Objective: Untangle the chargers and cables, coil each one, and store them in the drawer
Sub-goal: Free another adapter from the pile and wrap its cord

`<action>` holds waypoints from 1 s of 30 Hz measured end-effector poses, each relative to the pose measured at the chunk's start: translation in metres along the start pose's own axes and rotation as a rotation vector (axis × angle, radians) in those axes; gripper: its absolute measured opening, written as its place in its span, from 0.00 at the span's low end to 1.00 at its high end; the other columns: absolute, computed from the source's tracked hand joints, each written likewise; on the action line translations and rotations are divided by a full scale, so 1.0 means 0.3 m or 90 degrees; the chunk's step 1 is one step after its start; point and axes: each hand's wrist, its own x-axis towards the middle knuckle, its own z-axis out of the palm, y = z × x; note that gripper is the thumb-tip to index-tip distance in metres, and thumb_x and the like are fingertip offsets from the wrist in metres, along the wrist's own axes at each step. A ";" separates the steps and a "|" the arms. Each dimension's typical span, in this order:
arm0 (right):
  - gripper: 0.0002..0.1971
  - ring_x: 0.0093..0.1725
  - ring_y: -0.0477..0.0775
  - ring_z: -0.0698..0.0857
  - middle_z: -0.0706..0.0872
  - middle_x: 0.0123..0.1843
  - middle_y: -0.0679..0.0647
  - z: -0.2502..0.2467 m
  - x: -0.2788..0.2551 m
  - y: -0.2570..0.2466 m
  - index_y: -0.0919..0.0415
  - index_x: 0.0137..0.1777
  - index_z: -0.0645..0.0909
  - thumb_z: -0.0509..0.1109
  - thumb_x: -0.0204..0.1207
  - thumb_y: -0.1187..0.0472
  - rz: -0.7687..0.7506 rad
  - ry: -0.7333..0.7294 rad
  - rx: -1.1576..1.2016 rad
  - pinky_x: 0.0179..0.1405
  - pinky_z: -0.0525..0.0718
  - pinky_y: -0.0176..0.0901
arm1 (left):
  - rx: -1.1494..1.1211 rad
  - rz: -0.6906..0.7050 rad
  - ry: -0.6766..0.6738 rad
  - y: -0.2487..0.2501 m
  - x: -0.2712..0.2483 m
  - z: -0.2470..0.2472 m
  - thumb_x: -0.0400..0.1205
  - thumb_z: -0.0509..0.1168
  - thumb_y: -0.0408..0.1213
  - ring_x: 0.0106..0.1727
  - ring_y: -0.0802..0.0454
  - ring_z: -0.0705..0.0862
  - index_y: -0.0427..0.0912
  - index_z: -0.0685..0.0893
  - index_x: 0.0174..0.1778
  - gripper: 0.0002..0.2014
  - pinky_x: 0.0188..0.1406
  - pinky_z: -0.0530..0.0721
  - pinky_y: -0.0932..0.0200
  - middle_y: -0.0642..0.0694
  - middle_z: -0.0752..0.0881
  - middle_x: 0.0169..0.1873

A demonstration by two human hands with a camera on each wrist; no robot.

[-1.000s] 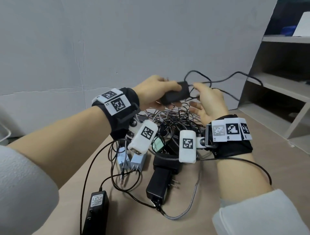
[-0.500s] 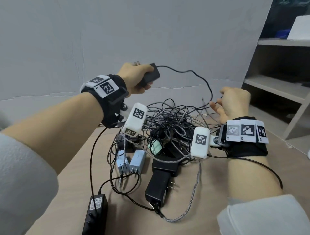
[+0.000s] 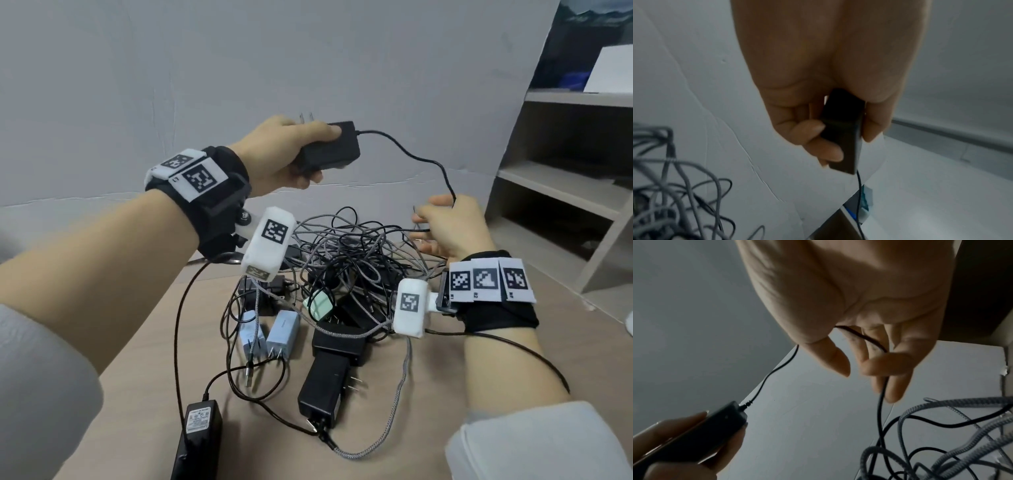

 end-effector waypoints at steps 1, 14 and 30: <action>0.15 0.37 0.58 0.88 0.87 0.58 0.68 0.002 0.002 0.006 0.60 0.63 0.73 0.65 0.79 0.70 -0.014 0.008 0.007 0.18 0.79 0.38 | -0.054 0.009 0.008 -0.007 0.000 0.001 0.86 0.67 0.42 0.29 0.48 0.81 0.35 0.84 0.61 0.14 0.26 0.78 0.61 0.35 0.92 0.51; 0.06 0.24 0.50 0.77 0.88 0.31 0.58 0.025 -0.064 -0.288 0.66 0.59 0.78 0.61 0.86 0.69 -0.314 -0.050 0.058 0.20 0.75 0.39 | -0.213 -0.014 -0.202 -0.027 -0.017 0.132 0.86 0.63 0.34 0.37 0.41 0.88 0.31 0.81 0.60 0.11 0.37 0.88 0.54 0.36 0.87 0.47; 0.20 0.48 0.61 0.90 0.89 0.48 0.57 0.138 -0.100 -0.223 0.65 0.66 0.82 0.63 0.87 0.49 -0.157 -0.306 0.133 0.55 0.80 0.52 | -0.476 0.061 -0.105 0.024 -0.005 0.091 0.87 0.63 0.33 0.51 0.43 0.88 0.31 0.83 0.57 0.09 0.56 0.89 0.50 0.35 0.89 0.48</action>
